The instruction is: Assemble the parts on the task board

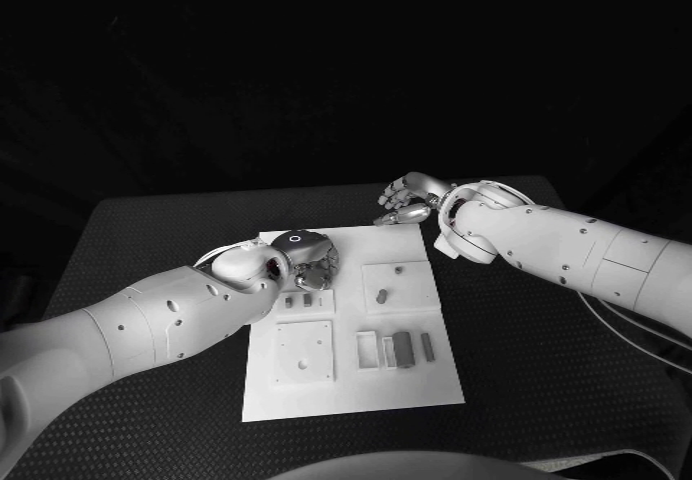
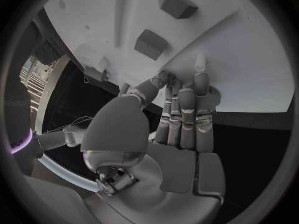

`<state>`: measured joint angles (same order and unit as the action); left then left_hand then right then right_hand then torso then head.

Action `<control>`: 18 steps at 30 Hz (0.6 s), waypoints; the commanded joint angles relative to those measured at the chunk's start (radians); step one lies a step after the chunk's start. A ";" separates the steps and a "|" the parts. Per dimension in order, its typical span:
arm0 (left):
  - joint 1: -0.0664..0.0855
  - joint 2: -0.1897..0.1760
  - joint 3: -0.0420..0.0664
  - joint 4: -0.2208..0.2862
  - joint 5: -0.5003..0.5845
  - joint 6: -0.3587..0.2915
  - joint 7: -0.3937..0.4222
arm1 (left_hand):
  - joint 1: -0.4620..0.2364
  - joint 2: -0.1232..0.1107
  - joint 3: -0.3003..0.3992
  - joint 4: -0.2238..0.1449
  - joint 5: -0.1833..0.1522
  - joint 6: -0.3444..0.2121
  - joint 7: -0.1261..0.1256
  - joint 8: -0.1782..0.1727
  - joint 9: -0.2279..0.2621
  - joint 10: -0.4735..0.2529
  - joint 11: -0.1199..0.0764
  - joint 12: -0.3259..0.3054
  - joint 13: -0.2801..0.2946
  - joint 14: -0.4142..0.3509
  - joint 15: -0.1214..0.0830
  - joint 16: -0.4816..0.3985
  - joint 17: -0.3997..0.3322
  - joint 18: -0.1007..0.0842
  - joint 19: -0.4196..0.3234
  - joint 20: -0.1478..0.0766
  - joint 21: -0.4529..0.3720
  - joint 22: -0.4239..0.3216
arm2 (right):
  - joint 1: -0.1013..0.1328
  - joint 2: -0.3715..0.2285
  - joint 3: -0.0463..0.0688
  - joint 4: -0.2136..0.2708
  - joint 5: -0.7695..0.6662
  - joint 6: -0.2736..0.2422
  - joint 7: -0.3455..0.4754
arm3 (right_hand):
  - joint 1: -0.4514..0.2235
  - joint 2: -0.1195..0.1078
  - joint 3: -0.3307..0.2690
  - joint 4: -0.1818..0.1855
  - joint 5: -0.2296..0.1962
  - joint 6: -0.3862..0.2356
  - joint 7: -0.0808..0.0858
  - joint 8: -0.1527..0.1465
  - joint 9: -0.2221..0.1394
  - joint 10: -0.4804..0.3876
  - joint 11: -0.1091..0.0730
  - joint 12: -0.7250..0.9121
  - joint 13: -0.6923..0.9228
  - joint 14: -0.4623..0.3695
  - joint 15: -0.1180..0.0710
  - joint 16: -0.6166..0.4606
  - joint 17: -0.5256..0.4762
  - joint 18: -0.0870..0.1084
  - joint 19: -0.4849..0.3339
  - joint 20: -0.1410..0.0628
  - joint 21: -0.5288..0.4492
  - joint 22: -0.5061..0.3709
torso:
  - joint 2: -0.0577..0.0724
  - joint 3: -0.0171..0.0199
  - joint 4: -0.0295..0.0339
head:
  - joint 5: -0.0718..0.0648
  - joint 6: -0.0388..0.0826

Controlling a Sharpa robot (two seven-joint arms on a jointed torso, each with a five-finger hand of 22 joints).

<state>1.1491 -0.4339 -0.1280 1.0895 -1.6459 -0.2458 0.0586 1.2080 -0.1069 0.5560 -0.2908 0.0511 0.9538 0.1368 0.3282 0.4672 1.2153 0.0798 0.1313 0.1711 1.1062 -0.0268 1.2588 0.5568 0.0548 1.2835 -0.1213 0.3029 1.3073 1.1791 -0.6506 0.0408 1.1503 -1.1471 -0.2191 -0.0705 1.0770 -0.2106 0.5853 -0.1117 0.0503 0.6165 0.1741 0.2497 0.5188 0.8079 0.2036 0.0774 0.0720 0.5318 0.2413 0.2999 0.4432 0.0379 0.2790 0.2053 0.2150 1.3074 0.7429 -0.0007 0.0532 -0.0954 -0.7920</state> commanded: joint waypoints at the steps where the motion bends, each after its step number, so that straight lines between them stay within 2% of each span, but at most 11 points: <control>1: -0.015 -0.006 -0.012 -0.006 -0.026 0.067 -0.020 | 0.015 0.003 0.009 0.002 -0.001 0.007 0.005 -0.004 -0.001 0.012 -0.003 0.003 0.003 0.003 -0.008 0.005 0.001 0.048 -0.001 -0.006 0.003 0.025 | 0.000 0.000 0.000 0.002 -0.001 0.000 0.010 | -0.004 0.011 -0.007 0.000 -0.001 -0.008 0.040 0.007 0.002 0.005 0.002 -0.006 -0.001 -0.001 0.005 0.004 0.001 -0.013 -0.003 0.000 -0.007 0.020 | 0.000 -0.0004 0.0002 | -0.001 -0.001; 7: -0.015 -0.008 -0.014 -0.006 -0.032 0.063 -0.020 | 0.046 0.014 0.050 0.002 -0.001 0.036 -0.007 0.007 0.001 0.040 -0.013 0.005 0.014 0.012 -0.018 0.006 -0.001 0.043 0.004 -0.014 0.012 0.024 | 0.000 0.000 0.000 0.002 -0.001 0.000 0.011 | -0.004 0.011 -0.007 0.000 -0.001 -0.008 0.040 0.007 0.002 0.005 0.002 -0.006 -0.001 -0.001 0.005 0.004 0.001 -0.013 -0.003 0.000 -0.007 0.020 | 0.000 -0.0004 0.0010 | -0.001 -0.001; 18: -0.015 -0.011 -0.016 -0.011 -0.036 0.035 -0.022 | 0.056 0.027 0.078 0.002 -0.001 0.063 -0.016 0.016 0.002 0.070 -0.024 0.006 0.027 0.037 -0.029 0.011 -0.003 0.038 0.014 -0.024 0.023 0.024 | 0.000 0.000 0.000 0.003 -0.001 -0.001 0.011 | -0.004 0.011 -0.007 0.000 -0.001 -0.008 0.040 0.007 0.002 0.005 0.003 -0.006 -0.001 -0.001 0.005 0.004 0.001 -0.013 -0.002 0.000 -0.007 0.020 | 0.000 0.0005 0.0000 | 0.000 -0.003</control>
<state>1.1492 -0.4391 -0.1328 1.0915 -1.6588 -0.2582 0.0626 1.2608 -0.0946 0.6297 -0.2894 0.0471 1.0133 0.1208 0.3407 0.4685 1.2654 0.0410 0.1311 0.1868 1.1368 -0.0574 1.2671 0.5548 0.0537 1.2944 -0.1406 0.3221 1.3079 1.1791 -0.6509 0.0408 1.1516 -1.1469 -0.2192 -0.0699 1.0729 -0.2066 0.5853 -0.1117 0.0504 0.6165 0.1741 0.2533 0.5186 0.8079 0.2036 0.0774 0.0722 0.5320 0.2412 0.2999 0.4430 0.0380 0.2790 0.2053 0.2150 1.3074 0.7427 -0.0008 0.0535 -0.0956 -0.7941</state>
